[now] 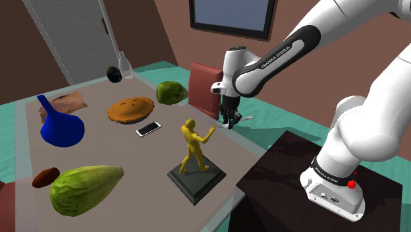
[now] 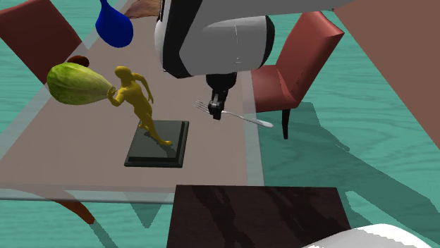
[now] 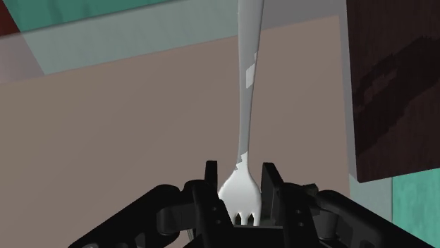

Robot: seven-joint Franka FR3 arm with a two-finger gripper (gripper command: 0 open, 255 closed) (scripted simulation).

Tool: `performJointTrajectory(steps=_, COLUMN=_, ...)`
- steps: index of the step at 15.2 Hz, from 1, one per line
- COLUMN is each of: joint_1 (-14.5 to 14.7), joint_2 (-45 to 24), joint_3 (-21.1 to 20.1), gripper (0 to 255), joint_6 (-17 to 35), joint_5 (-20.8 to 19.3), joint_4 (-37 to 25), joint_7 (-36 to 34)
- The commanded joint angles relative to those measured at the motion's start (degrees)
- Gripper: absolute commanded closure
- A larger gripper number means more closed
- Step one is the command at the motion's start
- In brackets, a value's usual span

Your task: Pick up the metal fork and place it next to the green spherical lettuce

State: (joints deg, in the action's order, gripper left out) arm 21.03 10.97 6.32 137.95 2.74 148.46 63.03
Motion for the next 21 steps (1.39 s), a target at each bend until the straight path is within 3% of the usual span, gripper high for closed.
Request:
performJointTrajectory(steps=1, joint_1=-0.07, joint_2=1.33, joint_3=-0.09, gripper=255, joint_6=-1.9, joint_5=-0.29, joint_4=-0.56, joint_7=-0.31)
performJointTrajectory(steps=15, joint_1=-0.42, joint_2=7.81, joint_3=-0.5, gripper=255, joint_6=-13.38, joint_5=-1.34, joint_4=-5.61, joint_7=-1.52)
performJointTrajectory(steps=21, joint_1=-1.12, joint_2=-5.26, joint_3=1.86, gripper=255, joint_6=-14.17, joint_5=-0.05, joint_4=-19.24, joint_7=2.51)
